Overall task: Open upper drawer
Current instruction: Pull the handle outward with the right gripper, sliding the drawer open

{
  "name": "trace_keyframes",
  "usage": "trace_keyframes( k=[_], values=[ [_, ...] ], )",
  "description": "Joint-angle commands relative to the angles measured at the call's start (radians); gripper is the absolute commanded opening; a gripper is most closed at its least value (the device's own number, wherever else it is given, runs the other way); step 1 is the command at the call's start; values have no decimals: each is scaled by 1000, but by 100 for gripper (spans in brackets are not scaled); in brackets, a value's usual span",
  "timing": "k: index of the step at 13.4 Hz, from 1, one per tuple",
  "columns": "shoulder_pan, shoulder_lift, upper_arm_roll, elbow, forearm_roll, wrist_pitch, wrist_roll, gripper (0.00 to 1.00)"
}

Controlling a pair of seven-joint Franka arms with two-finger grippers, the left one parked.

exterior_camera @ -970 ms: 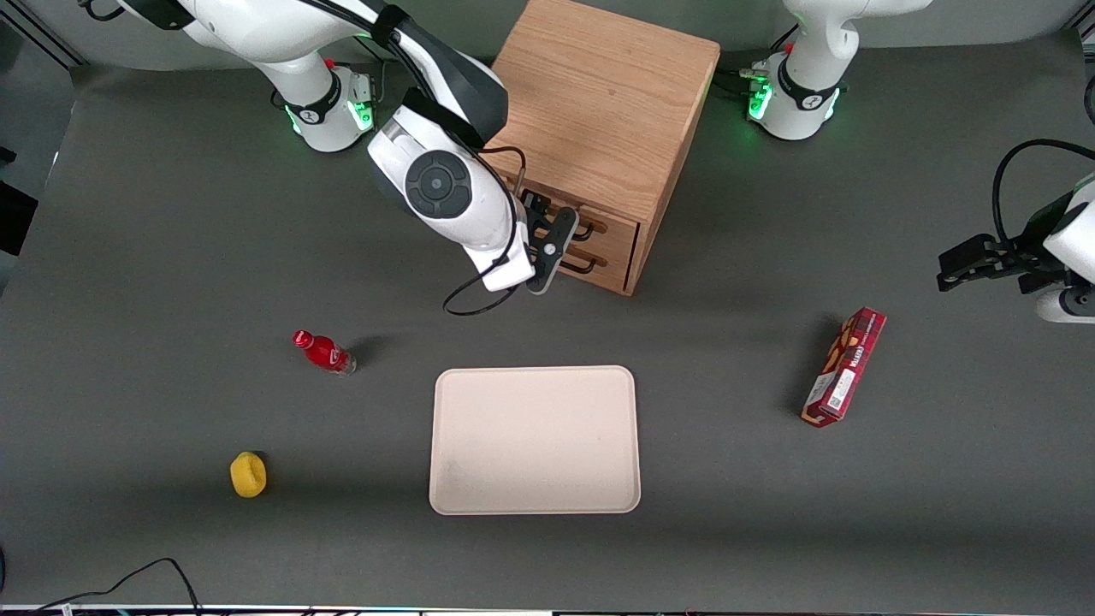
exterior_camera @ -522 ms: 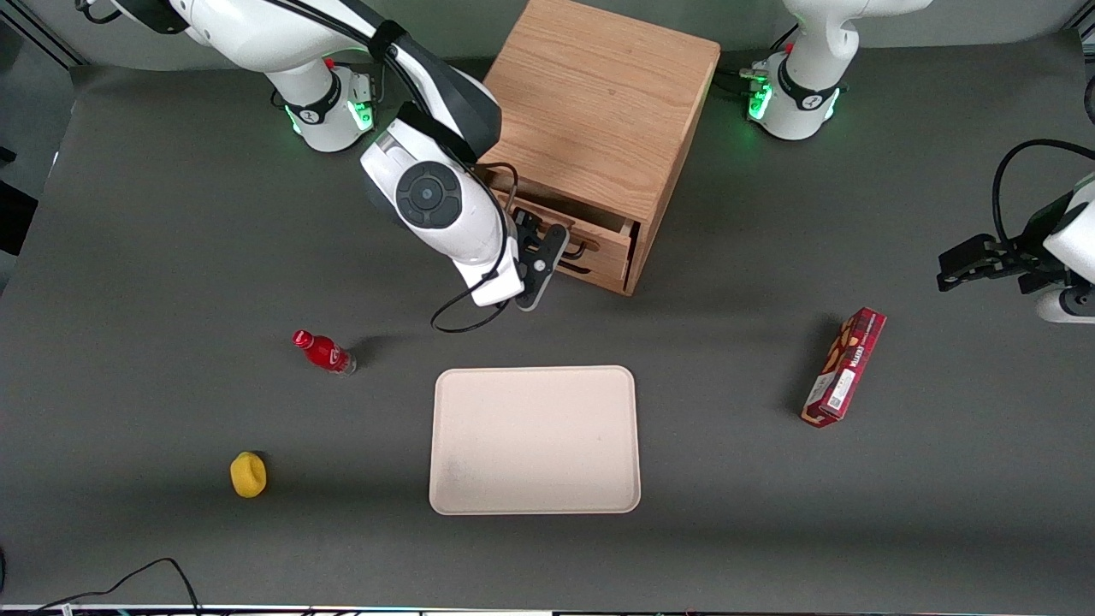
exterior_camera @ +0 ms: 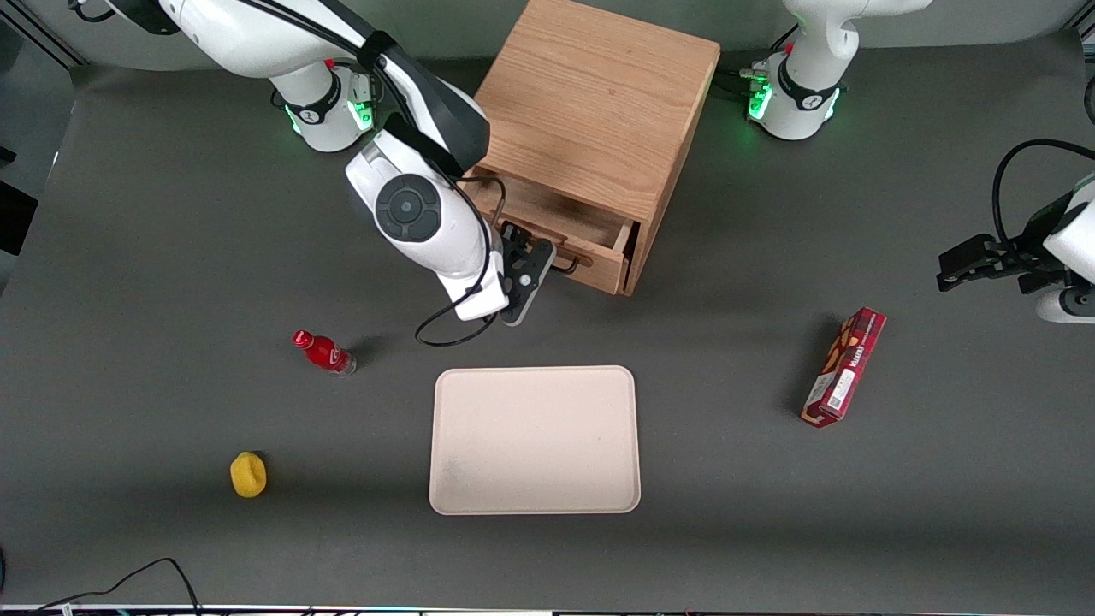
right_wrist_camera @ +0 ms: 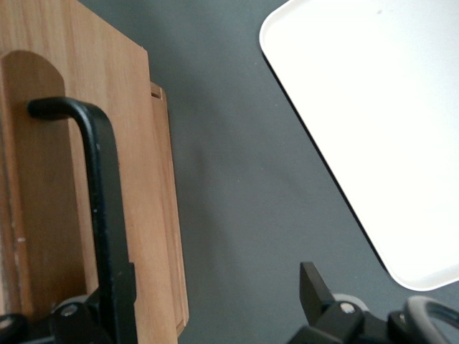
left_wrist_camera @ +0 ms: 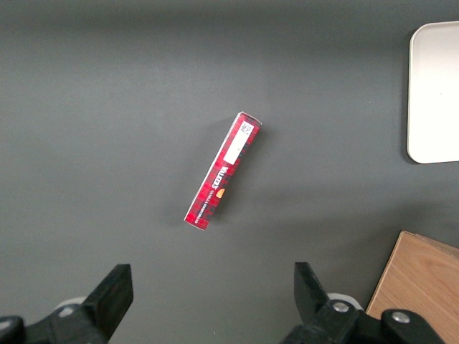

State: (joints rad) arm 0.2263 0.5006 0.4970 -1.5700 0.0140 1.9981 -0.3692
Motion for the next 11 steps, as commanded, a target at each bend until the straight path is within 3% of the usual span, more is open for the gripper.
trace_keyframes(
  k=[1,8,11],
  values=[
    [-13,6,-15,13,-8,-2,-39,100],
    [-7,6,-86,39,-2,-1,-86,100],
    [-7,7,-109,47,49,-1,-86,100]
  ],
)
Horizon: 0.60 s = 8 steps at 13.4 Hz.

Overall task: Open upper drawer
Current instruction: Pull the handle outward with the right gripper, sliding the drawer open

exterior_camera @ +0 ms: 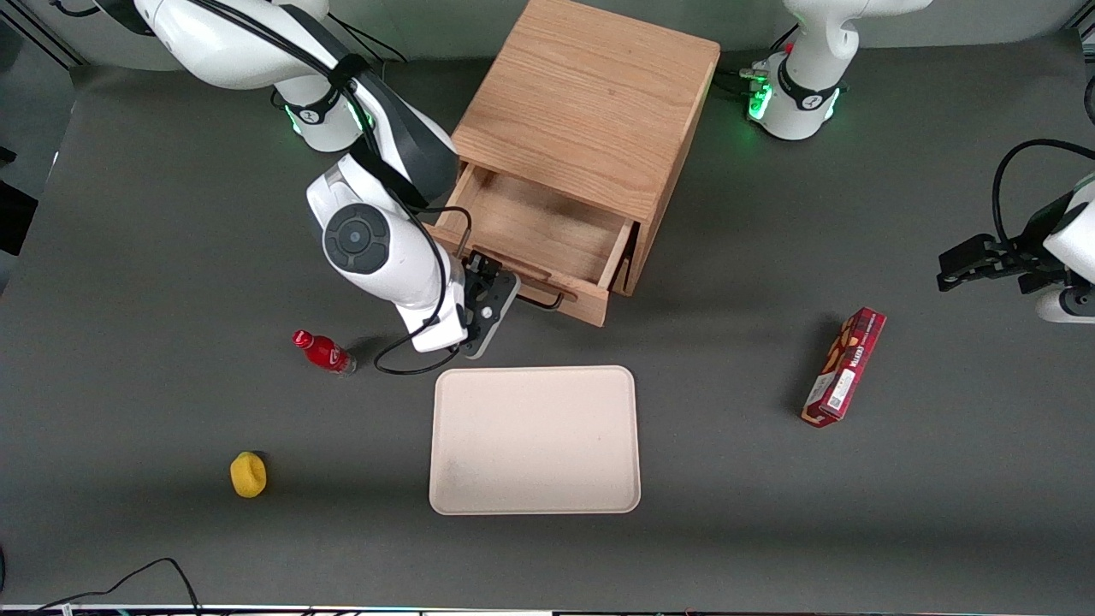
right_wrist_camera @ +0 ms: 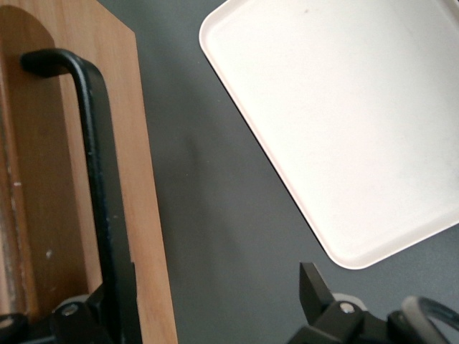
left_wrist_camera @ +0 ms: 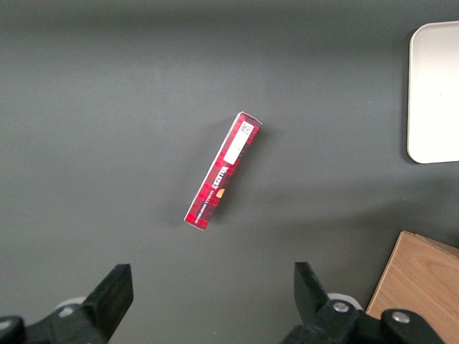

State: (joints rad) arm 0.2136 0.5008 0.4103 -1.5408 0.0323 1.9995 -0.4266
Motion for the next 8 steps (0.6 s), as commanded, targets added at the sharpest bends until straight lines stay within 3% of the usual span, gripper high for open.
trace_keyframes(
  k=[1,8],
  values=[
    [7,7,-28,19,37,-1,-28,100],
    [18,7,-97,30,126,32,-27,100]
  ],
)
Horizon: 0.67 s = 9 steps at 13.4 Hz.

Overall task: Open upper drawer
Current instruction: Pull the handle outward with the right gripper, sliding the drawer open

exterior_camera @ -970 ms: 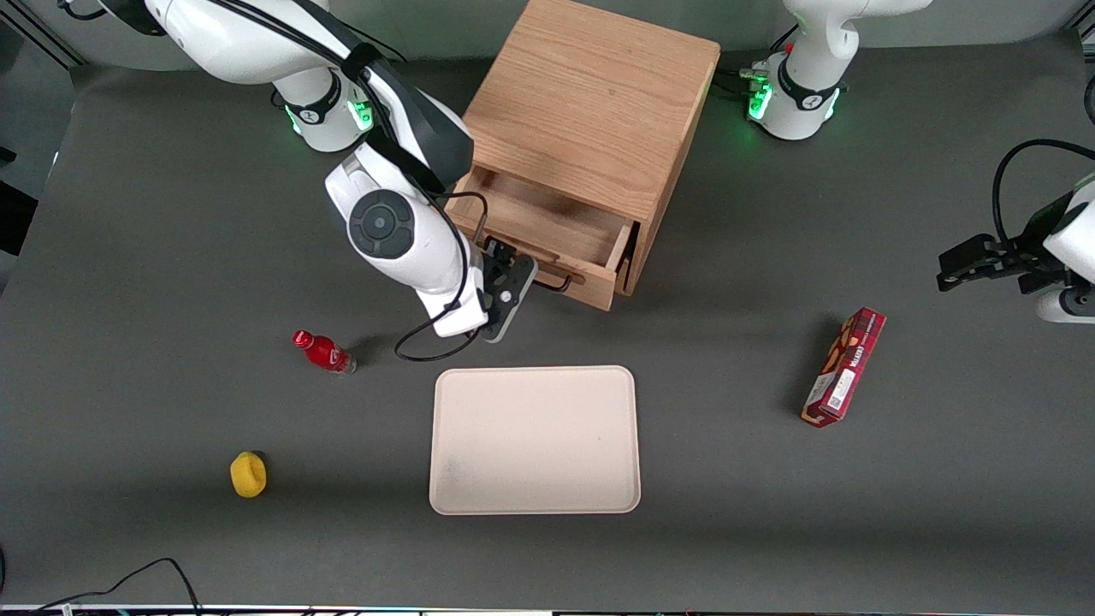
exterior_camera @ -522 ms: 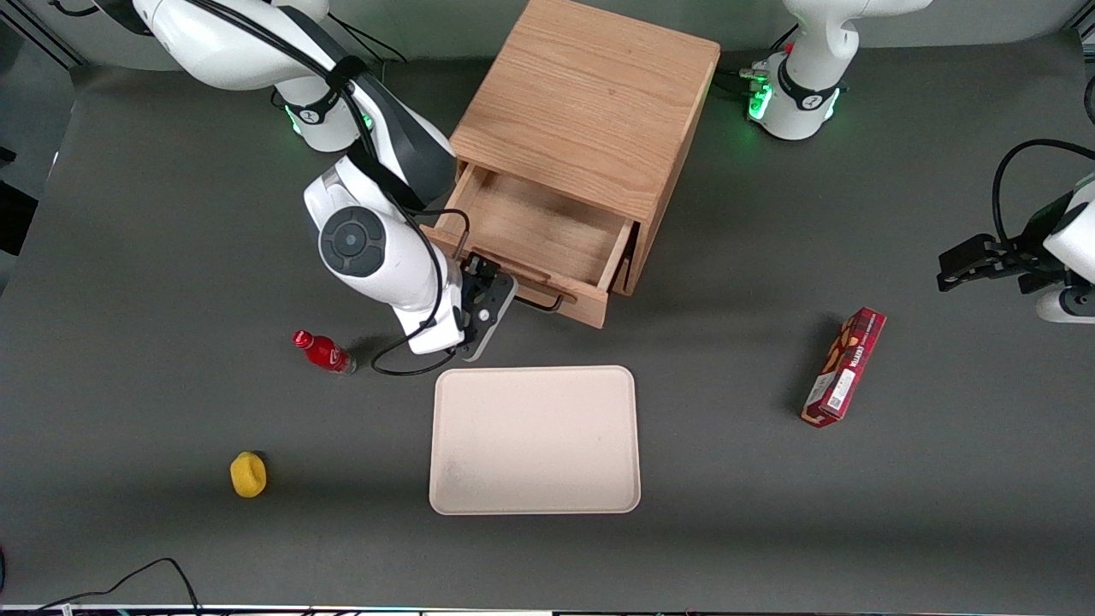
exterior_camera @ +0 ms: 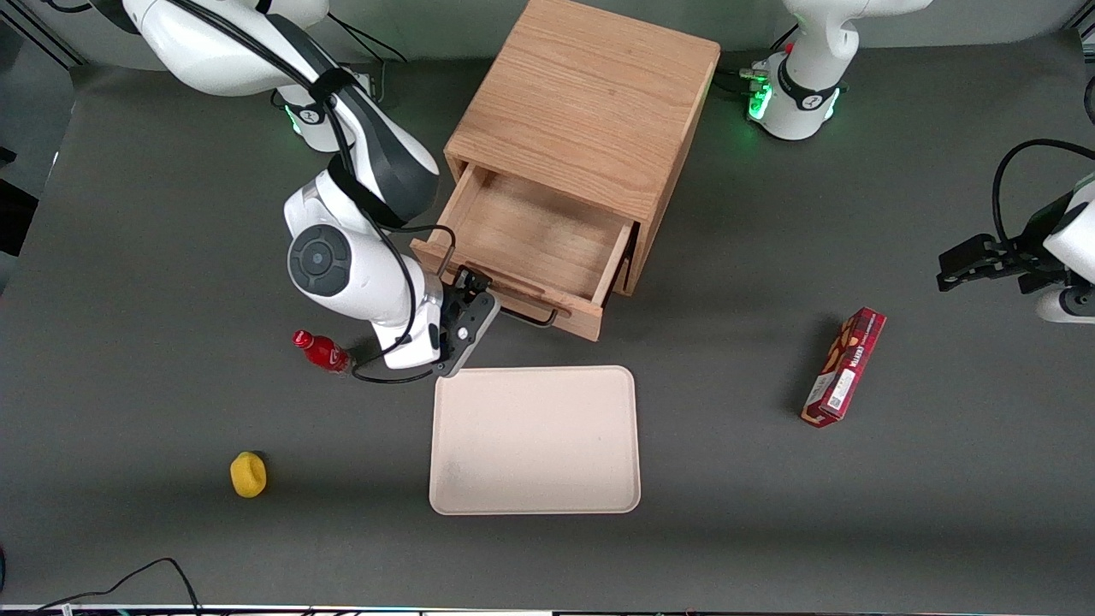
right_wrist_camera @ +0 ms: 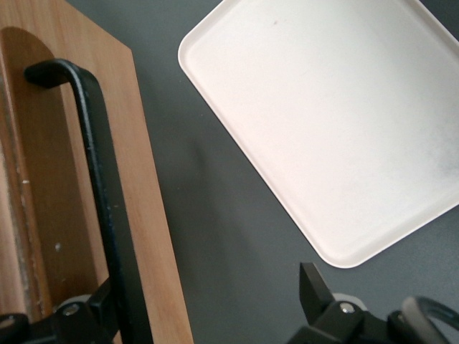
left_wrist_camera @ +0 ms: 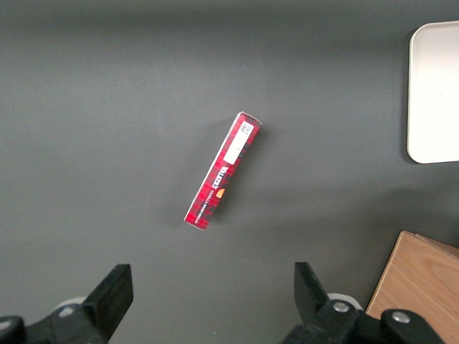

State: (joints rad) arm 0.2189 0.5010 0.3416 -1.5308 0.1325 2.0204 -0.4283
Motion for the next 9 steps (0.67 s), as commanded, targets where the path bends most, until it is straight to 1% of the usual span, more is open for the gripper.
trace_keyframes(
  k=[1,3,9],
  values=[
    [13,8,-30,26,26,12,-26,100],
    [13,16,-32,37,26,12,-27,100],
    [13,30,-78,69,24,15,-78,100]
  ],
)
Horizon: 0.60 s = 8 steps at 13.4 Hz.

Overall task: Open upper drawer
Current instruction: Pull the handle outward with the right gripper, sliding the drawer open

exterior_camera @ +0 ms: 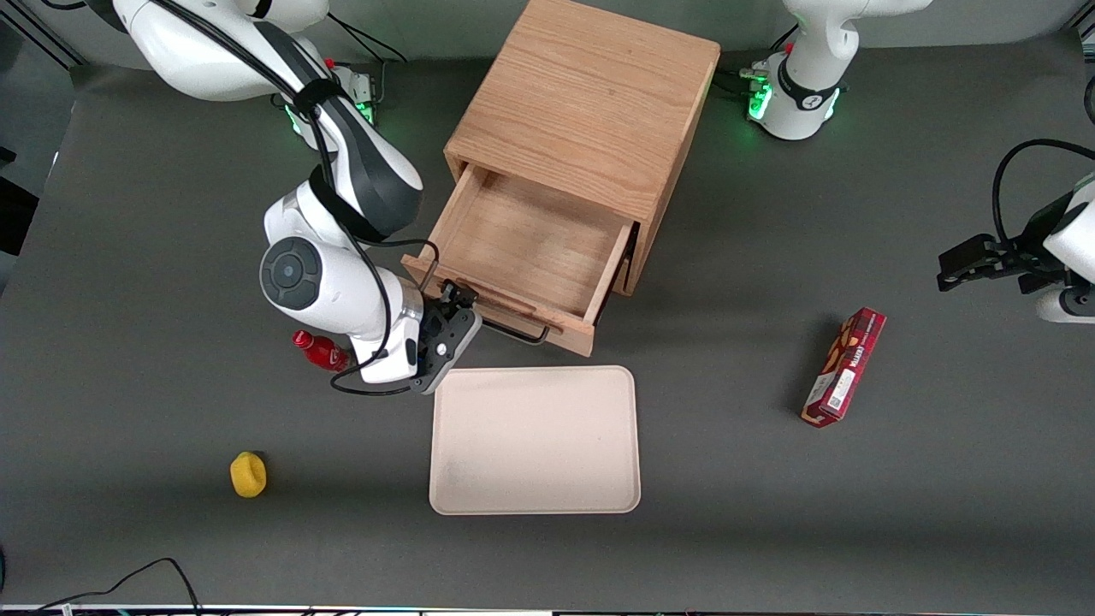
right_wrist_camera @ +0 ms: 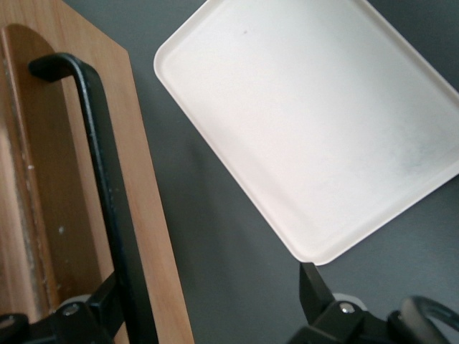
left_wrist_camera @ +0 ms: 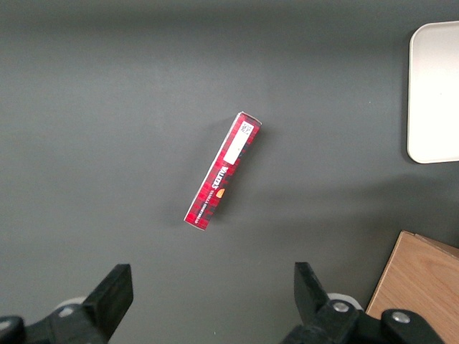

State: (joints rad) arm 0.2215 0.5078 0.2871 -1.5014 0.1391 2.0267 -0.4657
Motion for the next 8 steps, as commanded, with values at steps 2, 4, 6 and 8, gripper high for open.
trace_keyframes(
  k=[2,4,6,8],
  values=[
    [12,24,-45,44,19,12,-41,100],
    [10,26,-60,46,19,26,-41,100],
    [10,26,-66,46,19,29,-41,100],
    [10,26,-71,52,19,32,-41,100]
  ],
)
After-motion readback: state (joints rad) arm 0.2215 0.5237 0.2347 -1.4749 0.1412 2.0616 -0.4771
